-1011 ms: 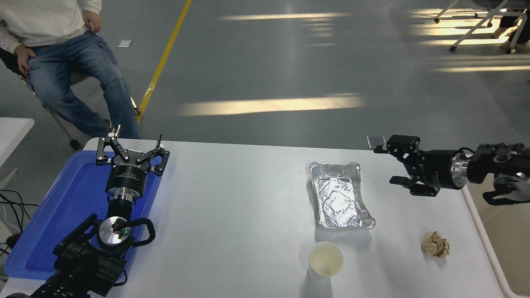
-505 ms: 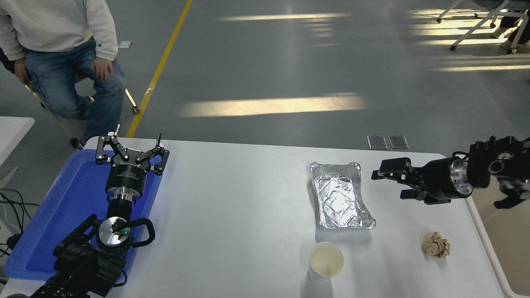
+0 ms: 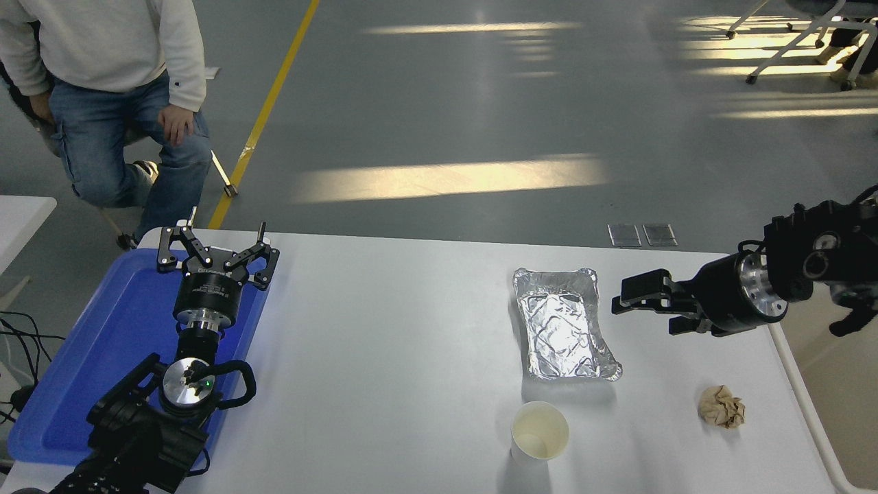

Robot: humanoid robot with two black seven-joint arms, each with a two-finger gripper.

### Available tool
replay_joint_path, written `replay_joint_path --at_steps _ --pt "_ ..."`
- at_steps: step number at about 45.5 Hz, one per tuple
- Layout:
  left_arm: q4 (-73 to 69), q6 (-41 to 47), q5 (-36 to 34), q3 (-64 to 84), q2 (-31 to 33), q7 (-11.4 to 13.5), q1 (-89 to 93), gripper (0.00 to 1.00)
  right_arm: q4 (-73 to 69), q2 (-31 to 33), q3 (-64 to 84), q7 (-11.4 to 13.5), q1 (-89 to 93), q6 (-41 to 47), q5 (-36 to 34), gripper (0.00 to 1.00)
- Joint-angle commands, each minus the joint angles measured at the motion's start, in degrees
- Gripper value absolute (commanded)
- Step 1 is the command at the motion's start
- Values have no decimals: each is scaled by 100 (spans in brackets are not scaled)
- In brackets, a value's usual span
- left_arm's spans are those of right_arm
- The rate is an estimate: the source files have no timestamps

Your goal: Pick up paper cup place in dustbin

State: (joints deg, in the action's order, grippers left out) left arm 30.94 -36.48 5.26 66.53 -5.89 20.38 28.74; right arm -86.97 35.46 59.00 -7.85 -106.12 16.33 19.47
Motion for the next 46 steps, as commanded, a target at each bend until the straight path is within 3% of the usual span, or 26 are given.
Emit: replay_joint_path --at_steps 1,27,46 --pt "0 0 -7 0 0 1 0 100 -513 -382 560 -33 -769 151 -31 100" --pt "0 0 -8 0 0 1 0 100 -707 -1191 639 -68 -1807 1926 -1111 100" --pt "0 0 1 0 0 1 0 100 -681 -1314 657 -68 -1939 1953 -1340 100"
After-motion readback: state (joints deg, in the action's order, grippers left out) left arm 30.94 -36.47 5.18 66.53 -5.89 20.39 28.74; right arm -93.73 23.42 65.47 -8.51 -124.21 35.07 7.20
